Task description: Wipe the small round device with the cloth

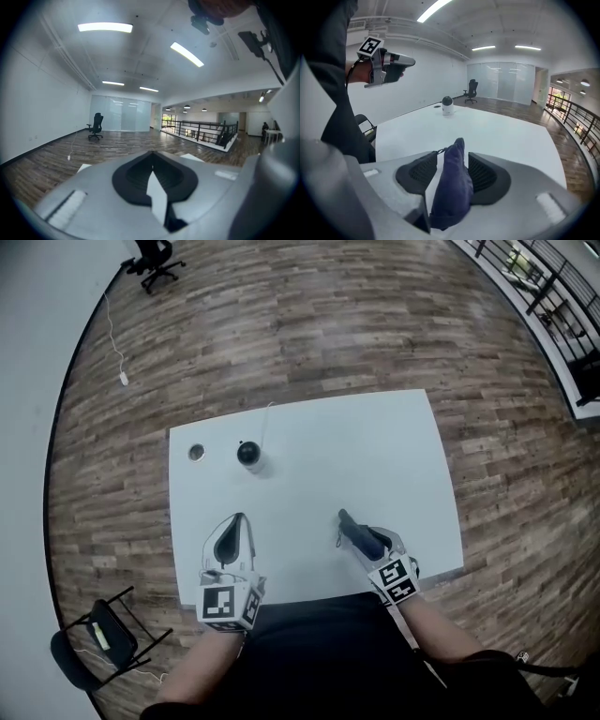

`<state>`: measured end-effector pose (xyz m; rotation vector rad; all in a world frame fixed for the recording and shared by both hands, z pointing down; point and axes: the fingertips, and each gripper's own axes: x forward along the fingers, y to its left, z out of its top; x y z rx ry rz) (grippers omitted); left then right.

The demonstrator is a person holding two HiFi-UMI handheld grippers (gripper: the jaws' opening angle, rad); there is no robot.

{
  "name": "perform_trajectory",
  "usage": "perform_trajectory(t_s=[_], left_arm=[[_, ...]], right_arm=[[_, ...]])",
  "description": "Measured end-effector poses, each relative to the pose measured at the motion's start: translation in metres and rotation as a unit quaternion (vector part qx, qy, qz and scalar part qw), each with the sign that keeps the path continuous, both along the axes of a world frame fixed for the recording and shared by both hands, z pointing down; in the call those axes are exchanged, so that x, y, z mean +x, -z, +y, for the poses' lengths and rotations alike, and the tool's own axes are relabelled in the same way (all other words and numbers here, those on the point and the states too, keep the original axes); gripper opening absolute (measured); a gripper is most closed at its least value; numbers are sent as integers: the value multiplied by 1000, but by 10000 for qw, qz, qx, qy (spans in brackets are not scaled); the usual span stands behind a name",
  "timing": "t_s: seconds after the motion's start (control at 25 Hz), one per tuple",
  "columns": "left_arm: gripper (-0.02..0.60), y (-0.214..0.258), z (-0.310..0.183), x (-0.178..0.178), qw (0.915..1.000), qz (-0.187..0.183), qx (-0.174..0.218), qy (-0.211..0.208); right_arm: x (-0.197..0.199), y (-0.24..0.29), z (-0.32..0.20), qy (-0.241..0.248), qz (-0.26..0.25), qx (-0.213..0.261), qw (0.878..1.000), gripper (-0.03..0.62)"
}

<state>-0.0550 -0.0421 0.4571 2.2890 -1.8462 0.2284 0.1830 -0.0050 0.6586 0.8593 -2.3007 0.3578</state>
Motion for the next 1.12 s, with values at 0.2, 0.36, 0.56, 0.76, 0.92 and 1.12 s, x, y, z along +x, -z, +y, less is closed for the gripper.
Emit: perform_trajectory(t_s=[0.2,0.36,0.56,0.76,0.92,1.12], left_arm=[[6,3,3,-17,10000,-58,53,36],[7,-1,9,-31,9999,-73,-36,136],[6,0,12,-45,9995,-90,-123,259],[6,2,17,-58,9991,-68,-95,410],[8,-1,21,-66,9987,-42,-156,488],[7,-3,21,-73,9984,7,-165,539]], right_arm=[[2,-26,7,120,534,-22,9985,222],[4,-39,5,119,834,-98,9964,222],[4,-51,-4,14,962,-229,9951,222],[6,-59,-12,-215,966,-410,9942,222],[9,-62,-15,-350,1115,-421,9923,188],[8,-62,-18,-441,1144,-428,9915,136]])
